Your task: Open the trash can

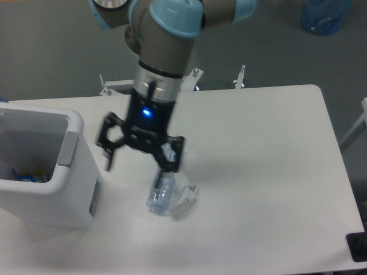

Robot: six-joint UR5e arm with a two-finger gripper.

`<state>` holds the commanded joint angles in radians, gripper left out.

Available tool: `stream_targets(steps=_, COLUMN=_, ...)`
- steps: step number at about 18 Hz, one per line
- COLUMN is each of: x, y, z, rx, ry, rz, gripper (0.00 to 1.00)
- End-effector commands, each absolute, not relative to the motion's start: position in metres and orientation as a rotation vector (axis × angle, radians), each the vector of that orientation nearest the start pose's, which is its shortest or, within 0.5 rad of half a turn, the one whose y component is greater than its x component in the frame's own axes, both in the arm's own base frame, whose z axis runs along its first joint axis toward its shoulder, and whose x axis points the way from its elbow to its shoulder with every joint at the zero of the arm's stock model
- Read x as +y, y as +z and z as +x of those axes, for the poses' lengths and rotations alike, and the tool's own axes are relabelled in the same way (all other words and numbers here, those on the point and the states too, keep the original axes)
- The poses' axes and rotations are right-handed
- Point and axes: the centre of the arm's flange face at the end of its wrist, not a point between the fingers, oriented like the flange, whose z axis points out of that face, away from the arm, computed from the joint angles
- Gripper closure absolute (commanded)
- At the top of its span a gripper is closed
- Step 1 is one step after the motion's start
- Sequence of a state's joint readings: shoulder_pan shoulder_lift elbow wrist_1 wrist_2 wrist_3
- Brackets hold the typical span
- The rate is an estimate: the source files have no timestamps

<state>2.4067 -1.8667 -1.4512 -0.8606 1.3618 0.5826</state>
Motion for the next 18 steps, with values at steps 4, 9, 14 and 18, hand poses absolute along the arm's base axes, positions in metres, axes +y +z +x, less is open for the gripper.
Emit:
stream_targets(steps=4, x=0.514, y=0.414, z=-0.453, rx=-0.338, ry=0.309, rz=-2.682, gripper=0.00)
stream_targets(steps=9, x=0.456, y=0.392, z=-0.518, rx=-0.294, ry=0.370, rz=-2.762, gripper=0.00)
stream_targets(steps=14, x=0.435, y=0.375, z=-0.533, rx=0.002, ry=0.387, rz=-2.843, gripper=0.00)
stream_targets(steps=18, x=0.426, y=0.362, z=-0.533, rx=0.088, ry=0.414, rz=-3.002, gripper=0.00)
